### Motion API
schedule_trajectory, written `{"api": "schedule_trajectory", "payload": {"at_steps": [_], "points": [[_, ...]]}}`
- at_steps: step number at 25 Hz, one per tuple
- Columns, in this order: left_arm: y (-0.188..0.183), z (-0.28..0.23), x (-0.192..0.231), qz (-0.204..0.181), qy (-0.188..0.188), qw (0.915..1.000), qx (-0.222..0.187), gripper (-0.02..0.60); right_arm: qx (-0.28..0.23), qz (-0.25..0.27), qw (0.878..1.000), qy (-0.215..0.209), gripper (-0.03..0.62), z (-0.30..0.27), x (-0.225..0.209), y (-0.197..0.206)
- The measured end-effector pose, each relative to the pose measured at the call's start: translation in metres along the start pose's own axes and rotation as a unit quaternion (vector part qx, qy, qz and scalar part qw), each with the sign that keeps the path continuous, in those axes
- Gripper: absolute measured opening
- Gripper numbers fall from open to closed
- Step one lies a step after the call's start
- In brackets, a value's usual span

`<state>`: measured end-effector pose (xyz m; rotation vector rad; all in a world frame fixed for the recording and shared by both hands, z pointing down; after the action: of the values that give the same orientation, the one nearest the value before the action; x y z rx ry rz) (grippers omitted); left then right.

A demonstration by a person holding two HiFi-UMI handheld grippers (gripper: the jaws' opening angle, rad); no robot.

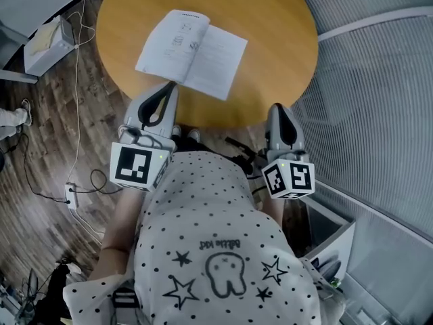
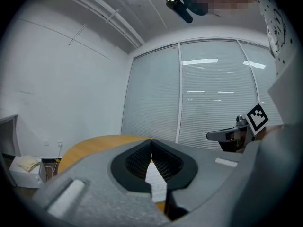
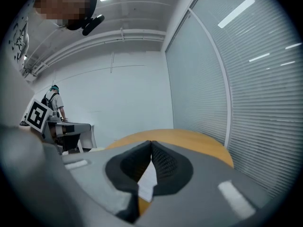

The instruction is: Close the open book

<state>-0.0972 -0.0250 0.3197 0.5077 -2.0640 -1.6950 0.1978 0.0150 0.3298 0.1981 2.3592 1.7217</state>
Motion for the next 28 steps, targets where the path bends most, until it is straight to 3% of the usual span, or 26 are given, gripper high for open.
{"api": "schedule_trajectory", "payload": {"at_steps": [6, 19, 28], "points": [[0.005, -0.008, -0.003, 0.006, 0.021, 0.9997, 0.014, 0.011, -0.006, -0.009, 1.0, 0.007, 0.005, 0.002, 0.001, 0.002], [0.003, -0.013, -0.001, 0.0, 0.03, 0.9994, 0.018, 0.011, -0.006, -0.015, 1.0, 0.022, 0.005, 0.011, 0.002, 0.005], [0.021, -0.011, 0.027, 0.036, 0.001, 0.9979, 0.053, 0.012, 0.0, -0.014, 1.0, 0.025, 0.005, 0.008, 0.008, 0.007]]}}
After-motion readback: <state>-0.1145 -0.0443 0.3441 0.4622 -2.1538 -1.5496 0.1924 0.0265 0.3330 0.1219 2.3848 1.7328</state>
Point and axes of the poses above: the fingertips, and each gripper's own axes: z backward along the fingers, x to its left, y out of its underside, the point moved 9 cm from there along z, backward along the fingers, and after that the axes turned 3 degrees about x, right-handed, at the moved point
